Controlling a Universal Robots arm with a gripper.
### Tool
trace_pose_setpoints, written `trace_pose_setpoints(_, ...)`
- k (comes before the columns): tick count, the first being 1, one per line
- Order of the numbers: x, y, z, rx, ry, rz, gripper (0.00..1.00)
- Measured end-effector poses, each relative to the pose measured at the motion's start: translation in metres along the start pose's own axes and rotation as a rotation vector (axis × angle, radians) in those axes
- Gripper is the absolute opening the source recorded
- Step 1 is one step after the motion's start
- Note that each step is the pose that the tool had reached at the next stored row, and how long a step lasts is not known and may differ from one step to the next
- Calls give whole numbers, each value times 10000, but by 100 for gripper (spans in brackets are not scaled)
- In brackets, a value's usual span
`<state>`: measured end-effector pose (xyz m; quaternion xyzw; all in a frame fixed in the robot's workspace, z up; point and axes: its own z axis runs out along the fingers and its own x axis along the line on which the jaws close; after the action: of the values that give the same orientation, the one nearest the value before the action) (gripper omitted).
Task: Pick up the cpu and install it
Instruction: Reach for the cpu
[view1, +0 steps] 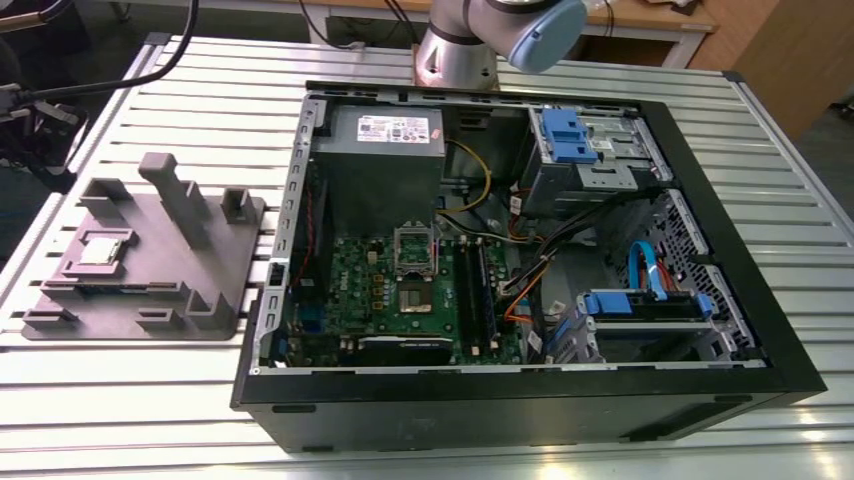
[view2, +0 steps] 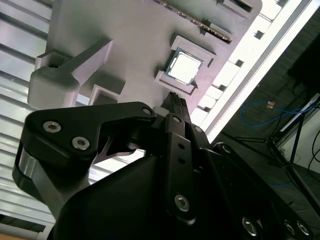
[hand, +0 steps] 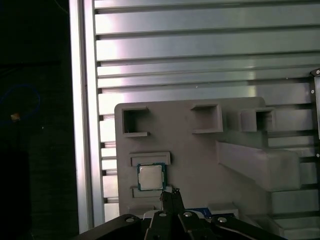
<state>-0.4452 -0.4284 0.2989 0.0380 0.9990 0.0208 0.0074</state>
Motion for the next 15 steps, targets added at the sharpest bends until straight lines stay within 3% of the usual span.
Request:
trace_pose_setpoints(9, 64, -7, 45, 7, 0, 0, 10)
trace_pose_setpoints(15, 93, -13, 112, 20, 5, 0, 10)
